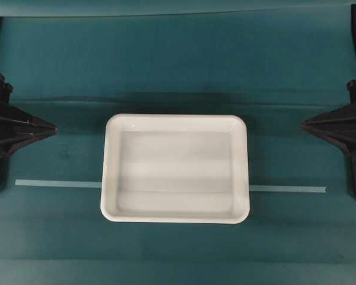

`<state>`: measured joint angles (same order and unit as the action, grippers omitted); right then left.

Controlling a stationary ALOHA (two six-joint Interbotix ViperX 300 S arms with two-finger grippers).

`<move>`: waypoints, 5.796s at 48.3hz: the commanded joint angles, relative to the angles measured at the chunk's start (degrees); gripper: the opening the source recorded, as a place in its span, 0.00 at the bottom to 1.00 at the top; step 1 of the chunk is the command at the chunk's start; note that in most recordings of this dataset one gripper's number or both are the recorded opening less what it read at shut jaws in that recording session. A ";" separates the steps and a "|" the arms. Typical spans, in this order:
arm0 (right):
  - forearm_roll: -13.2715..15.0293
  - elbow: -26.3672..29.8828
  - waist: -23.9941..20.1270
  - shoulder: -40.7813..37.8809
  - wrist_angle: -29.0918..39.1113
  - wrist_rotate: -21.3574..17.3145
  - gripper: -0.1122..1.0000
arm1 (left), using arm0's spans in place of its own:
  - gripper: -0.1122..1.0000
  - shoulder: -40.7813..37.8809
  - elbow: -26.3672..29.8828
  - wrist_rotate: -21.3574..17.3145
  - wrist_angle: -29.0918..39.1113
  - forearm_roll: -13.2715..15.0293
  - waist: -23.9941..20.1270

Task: Lift the white case with both hands.
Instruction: 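Move both grippers inward toward the short sides of the white tray, then open both grippers and position them over the tray's left and right rims, then close both grippers on the tray's left and right rims, then raise the tray straight up off the table with both grippers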

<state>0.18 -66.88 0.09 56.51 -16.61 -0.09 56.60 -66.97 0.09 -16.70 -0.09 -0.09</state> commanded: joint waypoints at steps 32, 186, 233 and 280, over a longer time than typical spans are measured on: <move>-19.95 2.72 3.43 -3.34 21.09 -40.78 0.10 | 0.08 -13.36 9.49 55.37 10.02 -0.88 0.09; -20.83 -2.90 -4.13 -52.91 -15.91 -66.27 0.94 | 0.94 -56.43 -3.43 65.21 -28.92 -0.79 -1.32; -21.36 -0.26 -2.55 -52.91 -6.33 -75.23 0.19 | 0.23 -56.69 -2.20 63.81 -22.76 -0.88 -1.32; -21.01 2.29 -0.70 -41.04 5.89 -75.23 0.19 | 0.22 -44.56 4.83 67.85 -4.13 -0.88 -1.32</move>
<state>-21.01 -66.53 -0.97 14.68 -11.43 -75.41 10.63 -64.42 68.12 -21.88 -0.70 -1.85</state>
